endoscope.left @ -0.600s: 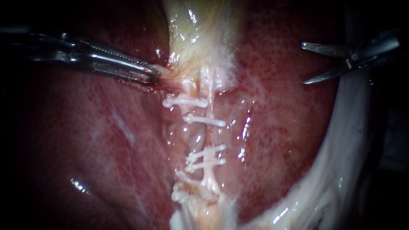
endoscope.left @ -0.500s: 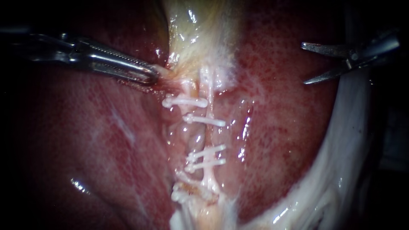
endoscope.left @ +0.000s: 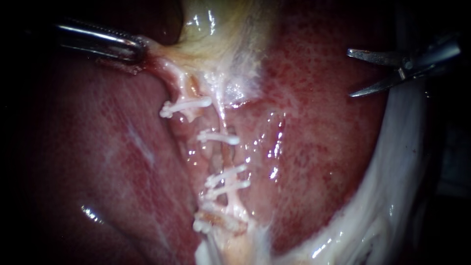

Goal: Go to the cutting position right tube

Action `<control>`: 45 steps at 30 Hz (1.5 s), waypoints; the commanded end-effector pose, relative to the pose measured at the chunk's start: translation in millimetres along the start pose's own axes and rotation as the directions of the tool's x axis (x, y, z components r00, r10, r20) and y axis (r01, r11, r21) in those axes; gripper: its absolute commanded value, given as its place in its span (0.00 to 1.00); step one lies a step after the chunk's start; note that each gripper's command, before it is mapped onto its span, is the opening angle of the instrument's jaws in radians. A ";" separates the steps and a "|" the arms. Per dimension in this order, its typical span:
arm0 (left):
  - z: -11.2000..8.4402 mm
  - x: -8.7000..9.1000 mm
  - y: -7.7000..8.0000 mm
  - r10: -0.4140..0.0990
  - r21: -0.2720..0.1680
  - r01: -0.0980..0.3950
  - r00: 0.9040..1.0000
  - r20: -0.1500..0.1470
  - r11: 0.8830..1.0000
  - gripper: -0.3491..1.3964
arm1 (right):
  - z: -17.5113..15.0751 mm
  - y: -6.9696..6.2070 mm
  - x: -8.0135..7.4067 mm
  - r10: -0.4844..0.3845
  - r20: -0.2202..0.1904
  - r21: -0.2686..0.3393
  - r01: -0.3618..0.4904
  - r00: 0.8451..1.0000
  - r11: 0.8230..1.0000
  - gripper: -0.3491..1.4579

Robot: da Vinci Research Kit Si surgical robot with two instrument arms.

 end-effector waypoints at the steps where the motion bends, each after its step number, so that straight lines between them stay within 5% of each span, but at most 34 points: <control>1: -0.1 0.0 0.2 -0.002 0.002 0.002 1.000 0.000 1.000 0.00 | 0.2 -0.2 0.2 0.000 -0.009 0.012 0.000 1.000 1.000 0.98; 5: -0.2 0.1 0.6 0.003 0.005 -0.003 1.000 -0.001 1.000 0.00 | 0.9 -1.6 1.1 0.015 -0.042 0.065 -0.012 0.999 0.998 0.98; 12: -0.3 0.3 1.4 0.000 0.009 0.000 1.000 -0.005 1.000 0.00 | 3.1 -5.7 3.5 0.153 -0.027 0.207 -0.144 0.988 0.968 0.90; 17: -0.3 0.4 1.7 0.000 0.011 0.001 1.000 -0.005 1.000 0.00 | 6.1 -8.7 4.4 0.248 0.007 0.288 -0.240 0.969 0.927 0.90; 24: -0.4 0.5 2.0 -0.001 0.012 0.001 1.000 -0.005 1.000 0.00 | 10.6 -12.0 3.7 0.328 0.051 0.378 -0.322 0.943 0.868 0.90; 38: -0.5 0.6 2.4 -0.002 0.015 0.003 1.000 -0.005 1.000 0.00 | 17.7 -13.2 2.4 0.420 0.069 0.484 -0.398 0.905 0.779 0.91; 45: -0.6 0.6 2.5 -0.002 0.015 0.003 1.000 -0.005 1.000 0.00 | 19.0 -13.0 3.1 0.479 0.058 0.563 -0.425 0.876 0.709 0.91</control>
